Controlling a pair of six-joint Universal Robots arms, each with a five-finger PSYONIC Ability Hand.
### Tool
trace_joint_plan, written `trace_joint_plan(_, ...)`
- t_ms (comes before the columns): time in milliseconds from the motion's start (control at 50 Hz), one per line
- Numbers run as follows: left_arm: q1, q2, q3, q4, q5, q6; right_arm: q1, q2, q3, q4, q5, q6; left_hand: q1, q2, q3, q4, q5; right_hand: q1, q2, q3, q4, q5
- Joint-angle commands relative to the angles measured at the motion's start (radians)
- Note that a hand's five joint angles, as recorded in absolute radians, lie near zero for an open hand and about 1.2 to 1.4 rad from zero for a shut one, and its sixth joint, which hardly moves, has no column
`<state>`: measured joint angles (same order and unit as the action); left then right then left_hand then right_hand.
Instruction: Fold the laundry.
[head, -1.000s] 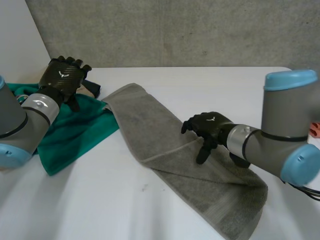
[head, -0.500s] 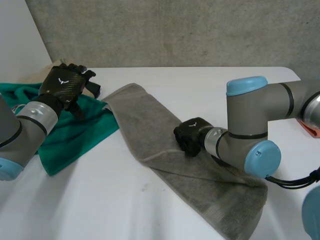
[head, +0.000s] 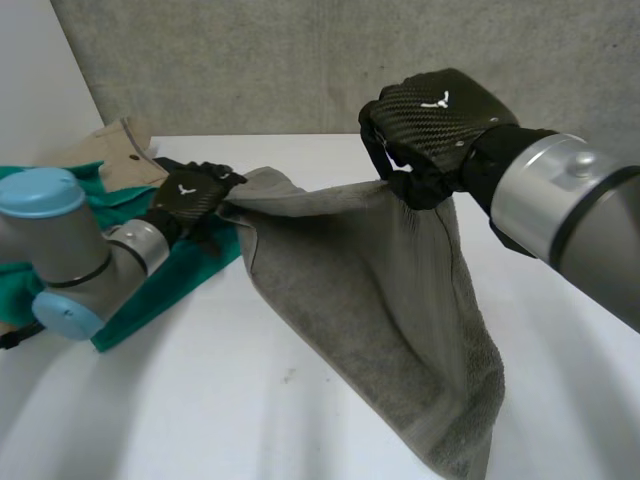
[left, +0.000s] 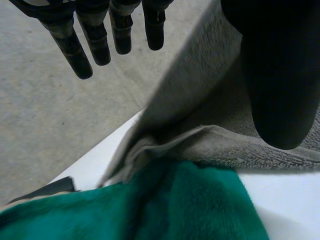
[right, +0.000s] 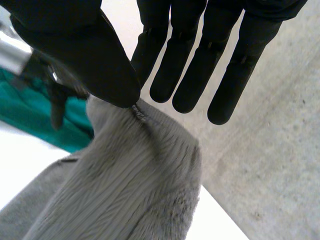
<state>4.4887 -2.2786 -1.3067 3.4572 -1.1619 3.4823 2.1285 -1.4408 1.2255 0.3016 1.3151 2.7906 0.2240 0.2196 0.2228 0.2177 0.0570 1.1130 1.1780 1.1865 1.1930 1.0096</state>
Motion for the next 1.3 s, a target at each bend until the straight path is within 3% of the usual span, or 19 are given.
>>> trace_joint_plan(20,-0.052,-0.165,0.182,0.003,-0.008,-0.003,0.008,-0.134,0.063,0.025,-0.042,0.033,0.024,0.029,0.026,0.031,0.017,0.283,0.218,0.210,0.203,0.212)
trace_joint_plan(60,-0.068,-0.200,0.219,0.002,-0.012,-0.005,-0.002,-0.174,0.072,0.025,-0.042,0.052,0.156,0.160,0.157,0.162,0.148,0.283,0.218,0.210,0.203,0.212)
trace_joint_plan(120,-0.098,-0.233,0.262,0.013,-0.042,-0.018,-0.006,-0.204,0.091,0.021,-0.048,0.069,1.102,1.107,1.103,1.109,1.095,0.283,0.218,0.210,0.203,0.212)
trace_joint_plan(140,-0.101,-0.233,0.268,0.023,-0.076,-0.029,-0.007,-0.214,0.110,0.016,-0.050,0.075,1.172,1.176,1.173,1.178,1.164,0.283,0.218,0.210,0.203,0.212)
trace_joint_plan(220,-0.102,-0.175,0.256,0.049,-0.146,-0.084,-0.062,-0.213,0.170,0.013,-0.048,0.055,1.172,1.177,1.173,1.179,1.165,0.283,0.218,0.210,0.203,0.212)
trace_joint_plan(340,-0.097,-0.030,0.179,0.051,-0.125,-0.169,-0.203,-0.126,0.250,0.007,-0.047,0.001,1.172,1.177,1.173,1.179,1.165,0.283,0.218,0.210,0.203,0.212)
trace_joint_plan(440,-0.098,0.033,0.123,0.049,-0.097,-0.177,-0.231,0.058,0.253,-0.027,-0.027,-0.060,1.172,1.177,1.173,1.179,1.165,-0.755,-0.820,-0.829,-0.835,-0.826)
trace_joint_plan(520,-0.098,0.068,0.066,0.051,-0.091,-0.175,-0.220,0.125,0.227,-0.032,0.001,-0.068,1.172,1.177,1.173,1.179,1.165,-0.825,-0.890,-0.899,-0.905,-0.897)
trace_joint_plan(560,-0.097,0.076,0.049,0.050,-0.090,-0.175,-0.193,0.148,0.209,-0.032,0.006,-0.066,1.068,1.072,1.069,1.074,1.060,-0.823,-0.888,-0.896,-0.903,-0.894)
trace_joint_plan(620,-0.092,0.094,0.017,0.049,-0.091,-0.173,-0.098,0.210,0.160,-0.039,0.007,-0.071,0.639,0.644,0.640,0.646,0.632,-0.823,-0.888,-0.896,-0.903,-0.894)
trace_joint_plan(680,-0.080,0.116,-0.022,0.051,-0.093,-0.173,-0.026,0.292,0.083,-0.039,0.007,-0.082,0.471,0.476,0.473,0.478,0.464,-0.808,-0.873,-0.881,-0.888,-0.879)
trace_joint_plan(920,-0.040,0.238,-0.161,0.060,-0.088,-0.175,0.106,0.591,-0.184,0.004,0.099,-0.158,0.371,0.376,0.372,0.378,0.364,-0.773,-0.838,-0.846,-0.853,-0.844)
trace_joint_plan(940,-0.039,0.243,-0.166,0.062,-0.088,-0.175,0.110,0.608,-0.198,0.007,0.108,-0.158,0.360,0.364,0.361,0.366,0.352,-0.738,-0.803,-0.811,-0.818,-0.809)
trace_joint_plan(1000,-0.028,0.254,-0.180,0.063,-0.085,-0.175,0.117,0.657,-0.245,0.016,0.131,-0.161,0.266,0.270,0.267,0.272,0.258,-0.097,-0.162,-0.171,-0.177,-0.168)
trace_joint_plan(1020,-0.025,0.254,-0.181,0.063,-0.082,-0.175,0.122,0.660,-0.264,0.021,0.141,-0.161,0.239,0.244,0.240,0.246,0.232,0.279,0.214,0.206,0.199,0.208)
trace_joint_plan(1120,0.000,0.243,-0.177,0.063,-0.050,-0.173,0.129,0.559,-0.276,0.013,0.139,-0.149,0.019,0.024,0.020,0.026,0.012,0.283,0.218,0.210,0.203,0.212)
trace_joint_plan(1300,0.000,0.123,-0.092,0.066,-0.021,-0.170,0.128,0.261,-0.213,0.013,0.133,-0.154,0.004,0.009,0.005,0.010,-0.003,0.283,0.218,0.210,0.203,0.212)
